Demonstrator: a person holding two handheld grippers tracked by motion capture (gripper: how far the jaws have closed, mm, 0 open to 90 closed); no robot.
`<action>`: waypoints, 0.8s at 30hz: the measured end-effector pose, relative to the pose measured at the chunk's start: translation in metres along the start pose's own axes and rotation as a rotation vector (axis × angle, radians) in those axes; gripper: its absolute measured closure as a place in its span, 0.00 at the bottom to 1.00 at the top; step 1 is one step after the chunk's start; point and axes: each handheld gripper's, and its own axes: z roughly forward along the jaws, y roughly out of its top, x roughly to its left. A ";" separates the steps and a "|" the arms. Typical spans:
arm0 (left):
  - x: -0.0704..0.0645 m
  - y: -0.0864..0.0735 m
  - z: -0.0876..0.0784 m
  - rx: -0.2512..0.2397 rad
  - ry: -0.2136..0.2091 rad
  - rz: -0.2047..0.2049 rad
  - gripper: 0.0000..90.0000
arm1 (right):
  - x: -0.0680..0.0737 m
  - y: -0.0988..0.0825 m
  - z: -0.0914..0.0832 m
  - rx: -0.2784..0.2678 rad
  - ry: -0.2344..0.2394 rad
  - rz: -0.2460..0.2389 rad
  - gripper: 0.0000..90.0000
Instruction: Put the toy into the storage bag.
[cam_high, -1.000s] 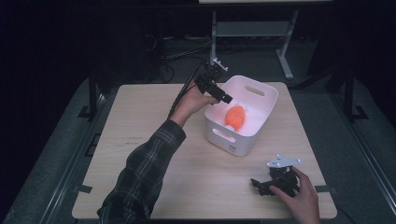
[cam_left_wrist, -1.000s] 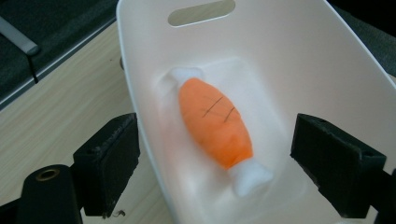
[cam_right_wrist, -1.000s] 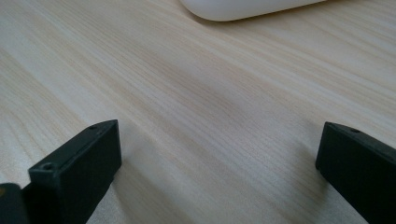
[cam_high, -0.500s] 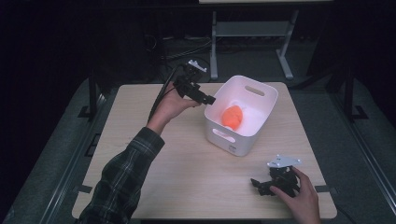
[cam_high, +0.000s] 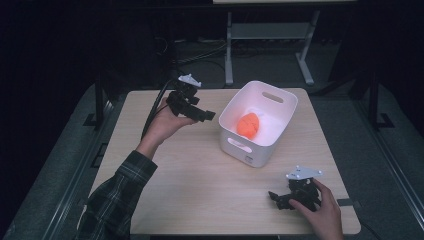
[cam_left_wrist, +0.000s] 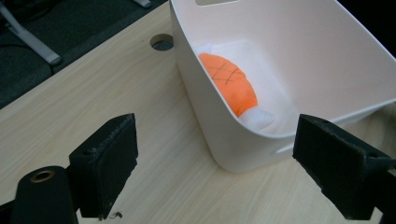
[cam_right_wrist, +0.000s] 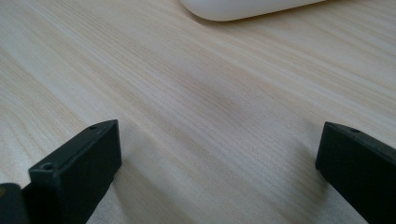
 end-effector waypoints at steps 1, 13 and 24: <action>0.000 -0.003 -0.002 -0.001 0.001 0.001 0.15 | 0.000 0.000 0.000 0.000 0.000 0.000 0.00; -0.001 -0.037 -0.025 -0.043 0.007 0.008 0.15 | 0.000 0.000 0.000 0.000 -0.001 -0.001 0.00; -0.003 -0.073 -0.035 -0.043 0.017 0.004 0.15 | 0.000 0.000 0.000 0.000 -0.001 -0.002 0.00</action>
